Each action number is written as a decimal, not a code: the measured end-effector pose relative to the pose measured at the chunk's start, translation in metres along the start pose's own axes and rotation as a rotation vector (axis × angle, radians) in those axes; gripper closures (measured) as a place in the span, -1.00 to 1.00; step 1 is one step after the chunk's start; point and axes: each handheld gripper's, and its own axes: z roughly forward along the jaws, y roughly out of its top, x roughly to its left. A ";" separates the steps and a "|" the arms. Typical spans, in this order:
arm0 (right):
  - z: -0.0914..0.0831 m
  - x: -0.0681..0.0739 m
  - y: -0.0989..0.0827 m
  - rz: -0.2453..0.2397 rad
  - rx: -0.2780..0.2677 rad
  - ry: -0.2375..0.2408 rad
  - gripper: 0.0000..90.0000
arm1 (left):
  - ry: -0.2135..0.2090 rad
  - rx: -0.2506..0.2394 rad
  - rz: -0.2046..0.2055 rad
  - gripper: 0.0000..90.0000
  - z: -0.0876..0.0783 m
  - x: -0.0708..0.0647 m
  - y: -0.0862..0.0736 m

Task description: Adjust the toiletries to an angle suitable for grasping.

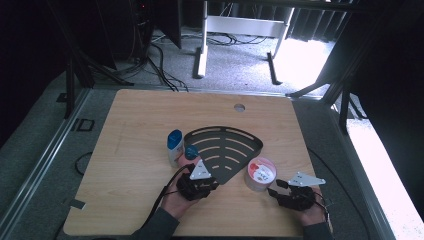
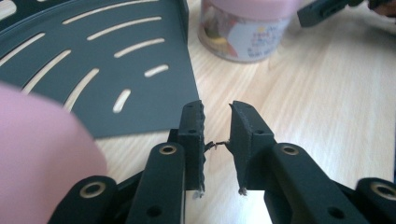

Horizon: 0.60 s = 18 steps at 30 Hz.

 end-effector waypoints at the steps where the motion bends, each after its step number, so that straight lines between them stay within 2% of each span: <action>1: -0.001 -0.001 0.000 -0.007 -0.011 0.014 -0.08 | -0.011 -0.010 -0.015 0.64 -0.006 0.001 -0.008; 5: -0.001 -0.001 0.001 -0.018 -0.017 0.034 -0.18 | -0.017 -0.013 -0.021 0.61 -0.009 0.001 -0.015; 6: -0.001 -0.001 0.003 -0.035 -0.022 0.045 -0.37 | -0.018 -0.013 -0.017 0.56 -0.009 0.002 -0.017; 9: 0.000 -0.005 0.004 -0.048 -0.023 0.072 -0.51 | -0.024 -0.015 -0.015 0.47 -0.008 0.003 -0.019; 18: 0.006 -0.014 0.010 -0.129 -0.021 0.123 -0.64 | -0.047 -0.014 0.011 0.39 0.002 -0.003 -0.019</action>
